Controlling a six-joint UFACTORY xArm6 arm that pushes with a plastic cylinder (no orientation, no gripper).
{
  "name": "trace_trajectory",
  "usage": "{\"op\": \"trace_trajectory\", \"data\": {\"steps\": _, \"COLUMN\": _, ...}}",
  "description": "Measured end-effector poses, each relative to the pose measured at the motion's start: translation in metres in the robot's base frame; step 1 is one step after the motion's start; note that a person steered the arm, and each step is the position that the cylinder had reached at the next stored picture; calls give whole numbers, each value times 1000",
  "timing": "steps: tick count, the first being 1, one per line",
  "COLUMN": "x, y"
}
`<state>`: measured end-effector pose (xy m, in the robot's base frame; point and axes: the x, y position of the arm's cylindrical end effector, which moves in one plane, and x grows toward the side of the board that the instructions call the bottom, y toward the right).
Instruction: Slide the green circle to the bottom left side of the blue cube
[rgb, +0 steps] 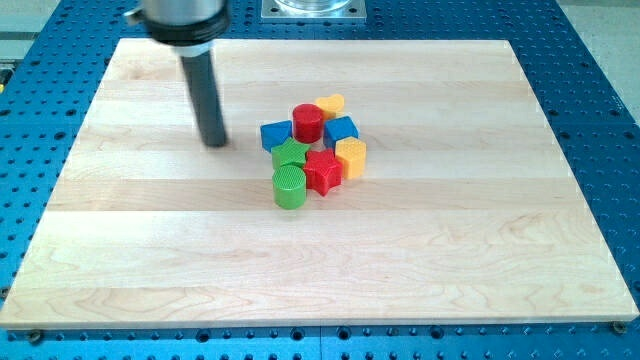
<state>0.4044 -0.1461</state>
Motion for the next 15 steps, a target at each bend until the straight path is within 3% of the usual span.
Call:
{"op": "trace_trajectory", "data": {"steps": 3, "x": 112, "y": 50}}
{"op": "trace_trajectory", "data": {"steps": 4, "x": 130, "y": 58}}
{"op": "trace_trajectory", "data": {"steps": 5, "x": 129, "y": 96}}
{"op": "trace_trajectory", "data": {"steps": 7, "x": 116, "y": 46}}
{"op": "trace_trajectory", "data": {"steps": 9, "x": 92, "y": 94}}
{"op": "trace_trajectory", "data": {"steps": 13, "x": 93, "y": 104}}
{"op": "trace_trajectory", "data": {"steps": 15, "x": 62, "y": 124}}
